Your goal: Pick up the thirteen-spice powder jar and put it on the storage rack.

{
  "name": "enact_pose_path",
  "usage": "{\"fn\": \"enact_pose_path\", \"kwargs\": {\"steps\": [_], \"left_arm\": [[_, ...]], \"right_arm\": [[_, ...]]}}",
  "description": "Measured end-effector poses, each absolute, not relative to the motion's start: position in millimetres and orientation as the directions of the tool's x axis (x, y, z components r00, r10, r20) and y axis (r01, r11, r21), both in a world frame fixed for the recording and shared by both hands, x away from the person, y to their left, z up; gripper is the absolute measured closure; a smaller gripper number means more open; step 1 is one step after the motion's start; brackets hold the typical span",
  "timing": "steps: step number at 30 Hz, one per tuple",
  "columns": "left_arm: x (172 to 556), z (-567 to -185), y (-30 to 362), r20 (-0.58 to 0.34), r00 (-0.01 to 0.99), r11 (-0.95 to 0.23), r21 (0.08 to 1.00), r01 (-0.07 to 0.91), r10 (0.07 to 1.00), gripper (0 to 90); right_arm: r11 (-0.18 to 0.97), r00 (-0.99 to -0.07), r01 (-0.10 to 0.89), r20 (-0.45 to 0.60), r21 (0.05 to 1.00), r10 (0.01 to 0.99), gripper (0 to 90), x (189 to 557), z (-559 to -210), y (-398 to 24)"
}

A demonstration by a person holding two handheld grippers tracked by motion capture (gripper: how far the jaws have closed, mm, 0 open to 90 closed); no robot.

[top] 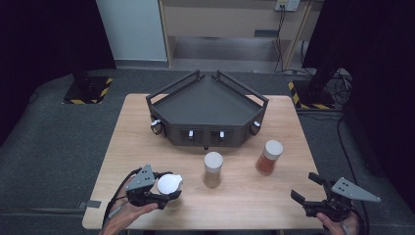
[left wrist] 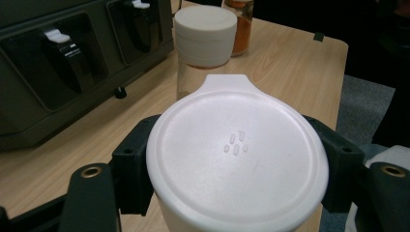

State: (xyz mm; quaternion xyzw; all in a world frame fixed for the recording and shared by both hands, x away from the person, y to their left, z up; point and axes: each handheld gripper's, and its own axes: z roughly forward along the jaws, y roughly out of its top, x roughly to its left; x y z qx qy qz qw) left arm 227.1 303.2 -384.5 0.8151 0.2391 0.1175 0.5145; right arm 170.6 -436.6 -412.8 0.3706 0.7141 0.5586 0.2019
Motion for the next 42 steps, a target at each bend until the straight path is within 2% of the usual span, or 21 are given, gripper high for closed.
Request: {"fn": "enact_pose_path", "kwargs": {"steps": [14,25,42], "left_arm": [[238.3,-338.5,323.1,-0.055,0.868,-0.332,0.911,0.247,0.493,29.3],[255.9,-297.8,340.1,-0.036,0.895,-0.336,0.919,0.204,0.444,29.3],[282.8,-252.9,341.6,-0.006,0.918,-0.334,0.931,0.15,0.398,29.5]], "right_arm": [[0.102,-0.644,0.306,0.127,0.947,0.754,3.5,171.3,-413.0,-436.3],[0.103,-0.643,0.311,0.129,0.945,0.755,3.5,171.6,-412.7,-436.0],[0.099,-0.643,0.312,0.133,0.945,0.754,3.5,172.0,-413.1,-436.6]]}}
